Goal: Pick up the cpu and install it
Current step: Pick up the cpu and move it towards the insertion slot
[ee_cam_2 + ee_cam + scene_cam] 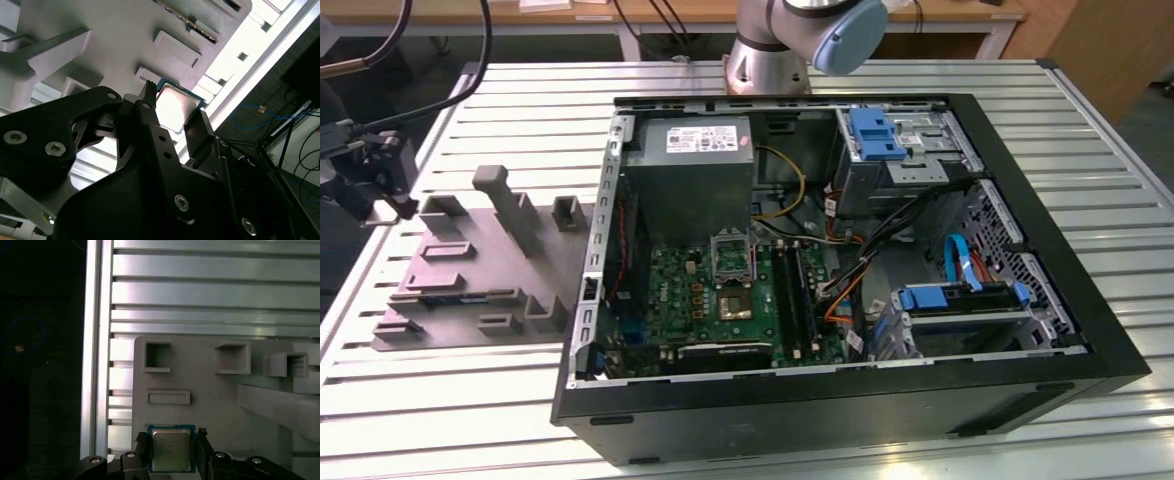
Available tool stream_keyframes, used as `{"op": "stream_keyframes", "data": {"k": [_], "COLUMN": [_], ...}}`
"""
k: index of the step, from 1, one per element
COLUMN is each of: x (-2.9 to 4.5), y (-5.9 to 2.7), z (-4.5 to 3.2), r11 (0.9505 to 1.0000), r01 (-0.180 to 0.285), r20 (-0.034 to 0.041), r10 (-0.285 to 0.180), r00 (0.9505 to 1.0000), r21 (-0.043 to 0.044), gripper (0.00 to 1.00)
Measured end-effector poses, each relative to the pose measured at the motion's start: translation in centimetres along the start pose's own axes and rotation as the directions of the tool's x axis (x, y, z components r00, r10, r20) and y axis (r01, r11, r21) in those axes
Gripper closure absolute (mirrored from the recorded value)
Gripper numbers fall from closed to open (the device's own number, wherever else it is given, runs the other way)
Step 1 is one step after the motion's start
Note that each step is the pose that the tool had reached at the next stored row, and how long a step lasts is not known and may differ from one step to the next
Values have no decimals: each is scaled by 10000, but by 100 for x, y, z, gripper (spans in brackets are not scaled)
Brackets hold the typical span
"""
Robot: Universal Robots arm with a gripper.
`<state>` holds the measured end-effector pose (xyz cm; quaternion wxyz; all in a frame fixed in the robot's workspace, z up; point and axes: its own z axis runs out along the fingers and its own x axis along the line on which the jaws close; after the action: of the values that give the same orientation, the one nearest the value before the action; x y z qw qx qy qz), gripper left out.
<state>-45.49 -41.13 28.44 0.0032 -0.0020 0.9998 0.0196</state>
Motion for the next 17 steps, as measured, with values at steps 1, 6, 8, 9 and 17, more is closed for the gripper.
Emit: {"op": "stream_keyframes", "data": {"k": [1,6,8,9,17], "x": [0,0,0,0,-1], "y": [0,1,2,2,4], "z": [-6,-33,-45,-51,-107], "r11": [10000,10000,10000,10000,10000], "r01": [0,0,0,0,0], "r20": [0,0,0,-1,0], "r10": [0,0,0,0,0], "r00": [10000,10000,10000,10000,10000], "r21": [0,0,0,0,1], "gripper": [53,53,53,53,53]}}
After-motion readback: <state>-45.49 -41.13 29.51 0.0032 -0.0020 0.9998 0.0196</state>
